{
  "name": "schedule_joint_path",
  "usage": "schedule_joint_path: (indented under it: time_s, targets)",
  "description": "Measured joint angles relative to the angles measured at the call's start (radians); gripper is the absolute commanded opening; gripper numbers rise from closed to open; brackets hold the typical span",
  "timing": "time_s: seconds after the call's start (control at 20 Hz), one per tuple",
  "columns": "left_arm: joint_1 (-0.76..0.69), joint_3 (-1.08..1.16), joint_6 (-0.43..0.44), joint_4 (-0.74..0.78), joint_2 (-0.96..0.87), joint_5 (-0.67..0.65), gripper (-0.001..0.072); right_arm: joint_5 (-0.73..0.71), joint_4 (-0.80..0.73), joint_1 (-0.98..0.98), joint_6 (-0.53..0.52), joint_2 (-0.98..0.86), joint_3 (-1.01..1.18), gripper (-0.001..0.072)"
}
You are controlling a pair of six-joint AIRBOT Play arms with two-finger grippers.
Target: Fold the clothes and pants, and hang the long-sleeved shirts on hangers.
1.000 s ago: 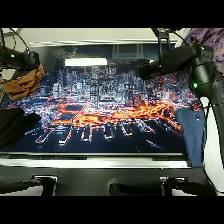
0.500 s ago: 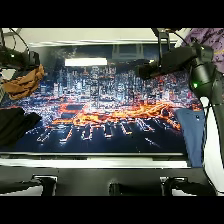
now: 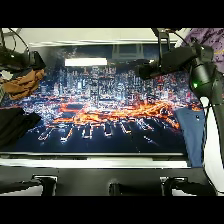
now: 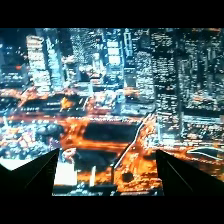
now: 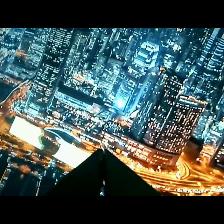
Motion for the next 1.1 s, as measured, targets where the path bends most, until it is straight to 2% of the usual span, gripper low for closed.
schedule_joint_path:
  time_s: [0.2, 0.4, 0.55, 0.7, 0.9, 1.05, 1.1]
  targets:
    - [0.124, -0.108, -0.034, 0.087, -0.008, -0.080, 0.0720, 0.012, 0.000, 0.000, 0.000, 0.000, 0.000, 0.0032]
    - [0.325, -0.327, -0.062, 0.118, 0.002, -0.061, 0.0720, 0.021, 0.000, 0.000, 0.000, 0.000, 0.000, 0.0032]
    - [0.461, -0.484, -0.075, 0.119, 0.005, 0.037, 0.0720, 0.024, 0.000, 0.000, 0.000, 0.000, 0.000, 0.0032]
    - [0.565, -0.607, -0.080, 0.097, -0.001, 0.192, 0.0720, 0.025, 0.000, 0.000, 0.000, 0.000, 0.000, 0.0032]
    - [0.657, -0.701, -0.083, 0.082, -0.040, 0.386, 0.0720, 0.025, 0.000, 0.000, 0.000, 0.000, 0.000, 0.0033]
    - [0.706, -0.725, -0.084, 0.077, -0.101, 0.470, 0.0720, 0.026, 0.000, 0.000, 0.000, 0.000, 0.000, 0.0033]
    - [0.719, -0.729, -0.084, 0.077, -0.124, 0.488, 0.0596, 0.026, 0.000, 0.000, 0.000, 0.000, 0.000, 0.0033]
